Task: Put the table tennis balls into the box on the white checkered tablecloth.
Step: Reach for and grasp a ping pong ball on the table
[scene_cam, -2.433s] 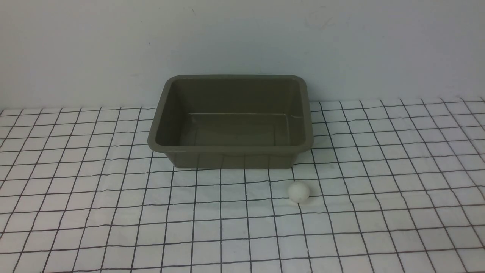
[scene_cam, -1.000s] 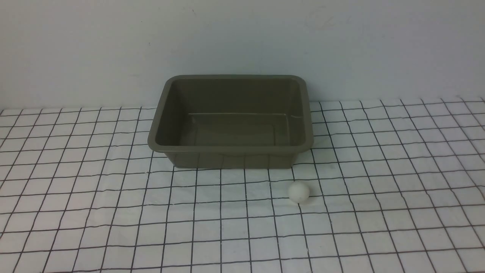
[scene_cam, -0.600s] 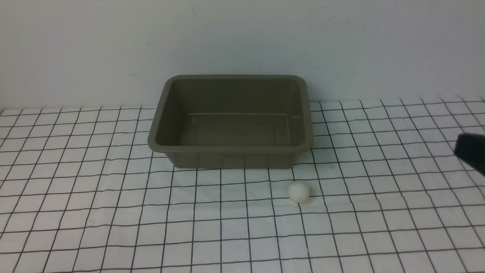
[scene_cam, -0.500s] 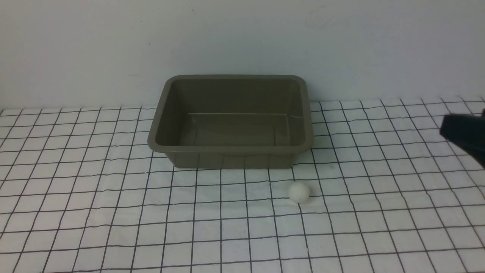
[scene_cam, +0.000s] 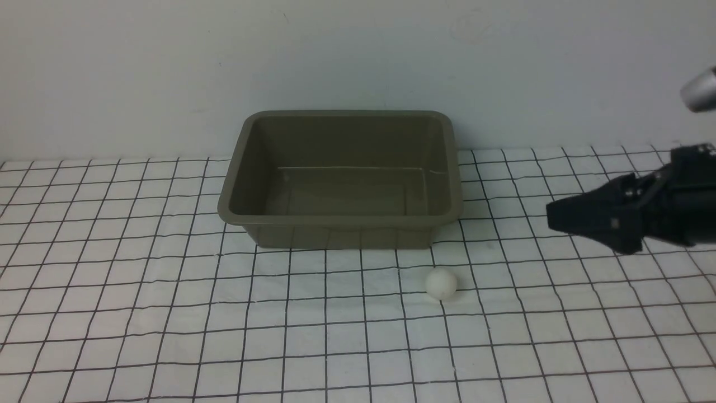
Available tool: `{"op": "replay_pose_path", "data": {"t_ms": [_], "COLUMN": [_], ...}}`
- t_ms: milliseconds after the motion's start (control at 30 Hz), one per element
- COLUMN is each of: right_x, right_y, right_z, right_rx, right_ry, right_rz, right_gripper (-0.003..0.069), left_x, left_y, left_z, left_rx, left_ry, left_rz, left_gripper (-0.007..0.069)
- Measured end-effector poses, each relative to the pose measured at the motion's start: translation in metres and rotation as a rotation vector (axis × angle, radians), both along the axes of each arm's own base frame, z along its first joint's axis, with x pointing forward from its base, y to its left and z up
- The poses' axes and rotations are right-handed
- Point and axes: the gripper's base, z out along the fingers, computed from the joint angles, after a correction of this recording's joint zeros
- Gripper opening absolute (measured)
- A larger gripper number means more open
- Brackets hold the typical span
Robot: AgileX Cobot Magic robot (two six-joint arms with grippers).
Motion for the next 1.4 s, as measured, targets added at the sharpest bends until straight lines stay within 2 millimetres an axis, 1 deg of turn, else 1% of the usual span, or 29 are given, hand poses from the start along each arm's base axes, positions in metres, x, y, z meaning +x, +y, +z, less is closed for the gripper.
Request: {"op": "replay_pose_path", "data": {"t_ms": [33,100,233,267,300,333,367,400,433,467,567,633,700,833,1000,1133,1300,1400], "right_x": [0.009,0.013,0.021,0.02,0.022,0.023,0.025,0.024,0.027,0.028,0.03,0.032,0.039,0.053,0.063,0.072,0.08,0.088], "right_y": [0.009,0.018,0.046,0.049,0.061,0.067,0.077,0.083,0.091,0.104,0.125,0.136,0.146,0.155,0.163,0.169,0.169,0.162], "right_z": [0.006,0.013,0.031,0.031,0.032,0.031,0.029,0.027,0.021,0.013,-0.004,-0.012,-0.024,-0.043,-0.066,-0.078,-0.09,-0.097], "right_rx": [-0.027,-0.051,-0.142,-0.162,-0.223,-0.233,-0.304,-0.324,-0.382,-0.462,-0.563,-0.596,-0.626,-0.66,-0.682,-0.691,-0.691,-0.698], "right_ry": [0.0,-0.012,-0.042,-0.046,-0.04,-0.027,-0.011,-0.006,0.012,0.024,0.051,0.068,0.09,0.129,0.159,0.15,0.15,0.164], "right_rz": [0.049,0.084,0.159,0.171,0.188,0.19,0.188,0.197,0.187,0.191,0.179,0.157,0.123,0.1,0.107,0.11,0.106,0.086], "right_gripper": [0.0481,0.0476,0.0454,0.0453,0.0447,0.0446,0.0443,0.0443,0.0442,0.0442,0.0442,0.0442,0.0442,0.0442,0.0442,0.0442,0.0442,0.0442], "left_x": [0.0,0.0,0.0,0.0,0.0,0.0,0.0,0.0,0.0,0.0,0.0,0.0,0.0,0.0,0.0,0.0,0.0,0.0], "left_y": [0.0,0.0,0.0,0.0,0.0,0.0,0.0,0.0,0.0,0.0,0.0,0.0,0.0,0.0,0.0,0.0,0.0,0.0], "left_z": [0.0,0.0,0.0,0.0,0.0,0.0,0.0,0.0,0.0,0.0,0.0,0.0,0.0,0.0,0.0,0.0,0.0,0.0], "left_rx": [0.0,0.0,0.0,0.0,0.0,0.0,0.0,0.0,0.0,0.0,0.0,0.0,0.0,0.0,0.0,0.0,0.0,0.0], "left_ry": [0.0,0.0,0.0,0.0,0.0,0.0,0.0,0.0,0.0,0.0,0.0,0.0,0.0,0.0,0.0,0.0,0.0,0.0], "left_rz": [0.0,0.0,0.0,0.0,0.0,0.0,0.0,0.0,0.0,0.0,0.0,0.0,0.0,0.0,0.0,0.0,0.0,0.0], "left_gripper": [0.0542,0.0542,0.0542,0.0542,0.0542,0.0542,0.0542,0.0542,0.0542,0.0542,0.0542,0.0542,0.0542,0.0542,0.0542,0.0542,0.0542,0.0542]}}
